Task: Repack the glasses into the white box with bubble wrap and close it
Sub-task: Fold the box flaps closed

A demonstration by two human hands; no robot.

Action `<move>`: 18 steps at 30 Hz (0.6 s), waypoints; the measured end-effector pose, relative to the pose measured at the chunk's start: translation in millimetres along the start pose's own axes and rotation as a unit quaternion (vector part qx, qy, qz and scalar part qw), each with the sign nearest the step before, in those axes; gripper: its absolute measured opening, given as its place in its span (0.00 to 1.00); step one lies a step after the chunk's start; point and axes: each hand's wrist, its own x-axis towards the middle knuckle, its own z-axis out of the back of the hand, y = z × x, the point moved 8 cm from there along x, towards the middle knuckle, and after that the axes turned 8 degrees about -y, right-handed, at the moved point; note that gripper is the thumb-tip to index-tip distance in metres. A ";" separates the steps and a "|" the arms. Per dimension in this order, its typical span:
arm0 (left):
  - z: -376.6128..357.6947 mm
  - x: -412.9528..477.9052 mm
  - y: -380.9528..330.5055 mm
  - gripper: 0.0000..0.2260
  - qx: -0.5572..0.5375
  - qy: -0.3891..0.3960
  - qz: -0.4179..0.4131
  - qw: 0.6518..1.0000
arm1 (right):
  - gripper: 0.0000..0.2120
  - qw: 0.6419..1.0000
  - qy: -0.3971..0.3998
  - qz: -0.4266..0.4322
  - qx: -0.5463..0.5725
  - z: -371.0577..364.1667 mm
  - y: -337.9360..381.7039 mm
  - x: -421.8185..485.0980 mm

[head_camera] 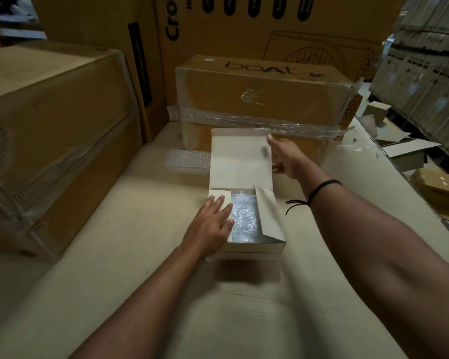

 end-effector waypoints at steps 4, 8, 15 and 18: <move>19.8 -7.6 -1.7 0.24 -0.075 -0.121 0.023 0.990 | 0.30 0.993 0.017 0.104 -0.048 12.0 45.7 -27.6; 65.7 -9.3 3.6 0.28 -0.207 -0.251 0.089 0.941 | 0.13 0.984 0.026 0.169 -0.052 20.4 59.7 -68.1; 121.3 24.1 -20.0 0.20 -0.394 -0.162 0.077 0.901 | 0.14 0.961 0.035 0.248 -0.116 30.1 15.8 -137.8; 116.7 11.0 -8.0 0.14 -0.380 -0.177 0.082 0.904 | 0.16 0.954 0.021 0.261 -0.147 28.1 -11.4 -150.6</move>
